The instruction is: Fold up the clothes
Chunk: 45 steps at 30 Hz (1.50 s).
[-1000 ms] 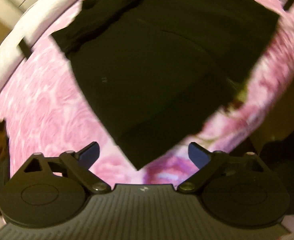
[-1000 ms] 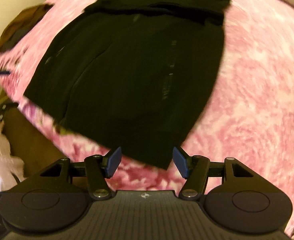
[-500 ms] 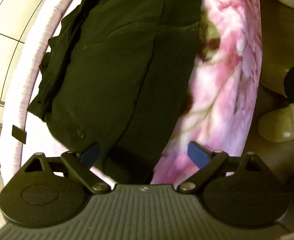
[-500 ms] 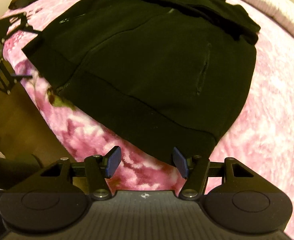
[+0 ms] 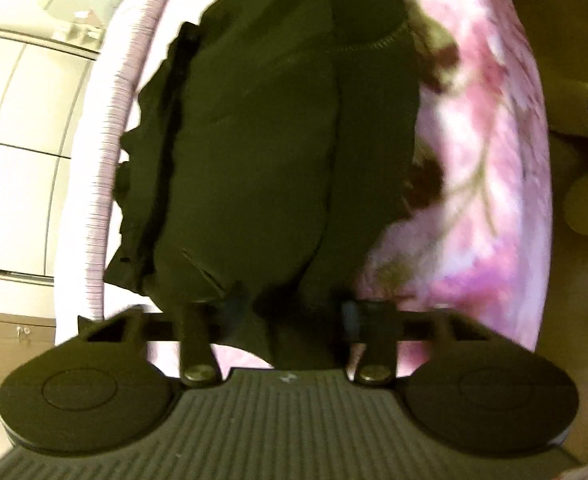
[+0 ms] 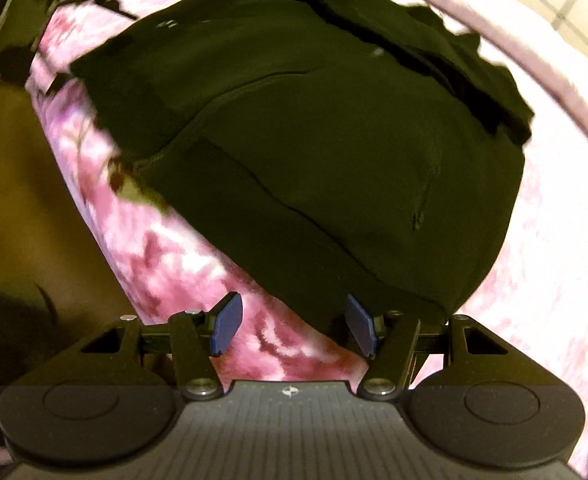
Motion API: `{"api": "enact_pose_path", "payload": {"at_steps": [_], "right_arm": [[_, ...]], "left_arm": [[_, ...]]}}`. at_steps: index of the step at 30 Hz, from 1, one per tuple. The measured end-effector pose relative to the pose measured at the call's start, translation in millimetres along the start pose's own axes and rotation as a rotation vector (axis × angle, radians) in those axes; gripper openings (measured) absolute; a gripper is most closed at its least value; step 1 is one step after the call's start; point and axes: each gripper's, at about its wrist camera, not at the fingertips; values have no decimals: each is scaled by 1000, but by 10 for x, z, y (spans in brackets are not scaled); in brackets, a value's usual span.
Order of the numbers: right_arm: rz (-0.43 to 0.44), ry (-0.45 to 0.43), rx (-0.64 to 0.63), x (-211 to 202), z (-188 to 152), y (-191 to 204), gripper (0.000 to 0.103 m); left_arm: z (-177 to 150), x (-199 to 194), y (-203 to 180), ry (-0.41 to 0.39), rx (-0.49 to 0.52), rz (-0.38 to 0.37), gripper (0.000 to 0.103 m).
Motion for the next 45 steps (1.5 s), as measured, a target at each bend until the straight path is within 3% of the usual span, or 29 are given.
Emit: {"api": "enact_pose_path", "payload": {"at_steps": [2, 6, 8, 13, 15, 16, 18, 21, 23, 26, 34, 45], "right_arm": [[-9, -28, -78, 11, -6, 97, 61], [-25, -126, -270, 90, 0, 407, 70], [-42, -155, -358, 195, -16, 532, 70], [-104, -193, -436, 323, -84, 441, 64], [-173, -193, -444, 327, -131, 335, 54], [-218, -179, -446, 344, -158, 276, 39], [-296, -168, -456, 359, -258, 146, 36], [-345, -167, -521, 344, -387, 83, 29], [-351, -145, -539, 333, -416, 57, 0], [-319, -97, -479, 279, -363, -53, 0], [-265, -85, -474, -256, -181, -106, 1], [-143, -5, -423, -1073, -383, 257, 1]], "left_arm": [[15, -7, 188, -5, -142, -39, 23], [-213, 63, 836, 7, -644, -187, 20], [-290, 78, 1014, 6, -742, -220, 20], [-251, 38, 1057, -12, -673, -249, 19], [-267, 45, 1078, -9, -681, -254, 19], [-267, 25, 1056, -7, -682, -255, 19], [-209, 74, 979, 7, -666, -255, 19], [-122, 105, 838, 44, -553, -244, 18], [-59, 116, 738, 64, -470, -235, 17], [15, 86, 642, 71, -374, -226, 11], [5, -401, 647, 35, -275, -229, 6], [80, -1221, 329, 36, -349, -350, 5]]}}
Point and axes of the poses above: each gripper's, at about its wrist camera, not at the fingertips, and x roughly the way its jaws point, y to its left, z to its top, and after that the axes turned 7 degrees about x, right-handed
